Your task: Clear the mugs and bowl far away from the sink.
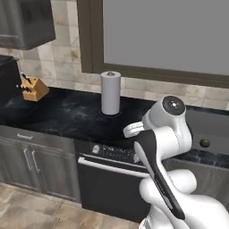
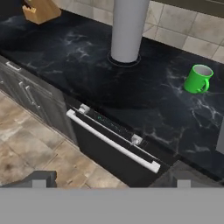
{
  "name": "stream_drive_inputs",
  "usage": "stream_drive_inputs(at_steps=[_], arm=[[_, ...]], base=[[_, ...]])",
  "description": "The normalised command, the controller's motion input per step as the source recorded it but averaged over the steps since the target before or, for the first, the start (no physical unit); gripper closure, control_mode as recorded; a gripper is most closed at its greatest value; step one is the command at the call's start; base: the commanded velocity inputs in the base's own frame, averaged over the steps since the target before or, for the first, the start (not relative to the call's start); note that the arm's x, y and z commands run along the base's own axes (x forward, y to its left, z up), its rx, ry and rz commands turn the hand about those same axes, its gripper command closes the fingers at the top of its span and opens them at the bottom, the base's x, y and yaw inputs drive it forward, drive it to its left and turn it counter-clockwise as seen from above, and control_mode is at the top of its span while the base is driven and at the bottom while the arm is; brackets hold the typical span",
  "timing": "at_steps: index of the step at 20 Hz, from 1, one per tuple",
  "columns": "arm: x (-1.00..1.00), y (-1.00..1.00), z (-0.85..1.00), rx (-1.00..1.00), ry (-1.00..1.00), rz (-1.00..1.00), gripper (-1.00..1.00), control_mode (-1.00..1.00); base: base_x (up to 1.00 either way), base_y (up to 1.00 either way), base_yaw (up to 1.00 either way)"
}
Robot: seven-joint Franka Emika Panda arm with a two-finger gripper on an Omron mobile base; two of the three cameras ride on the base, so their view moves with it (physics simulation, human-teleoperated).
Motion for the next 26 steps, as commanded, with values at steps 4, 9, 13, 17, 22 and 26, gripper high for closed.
stream_drive_inputs(at_steps=[4,9,13,17,22,26], arm=[[0.00,0.00,0.00,0.00,0.00,0.00,-1.00,1.00],[0.00,0.00,0.00,0.00,0.00,0.00,-1.00,1.00],[0.00,0.00,0.00,0.00,0.00,0.00,-1.00,1.00],[0.00,0.00,0.00,0.00,0.00,0.00,-1.00,1.00],[0.00,0.00,0.00,0.00,0.00,0.00,-1.00,1.00],[0.00,0.00,0.00,0.00,0.00,0.00,-1.00,1.00]], base=[[0.49,-0.36,-0.22],[0.71,-0.24,-0.06],[0.79,-0.04,-0.06],[0.63,0.00,-0.14],[0.56,0.00,-0.33],[0.47,0.00,-0.41]])
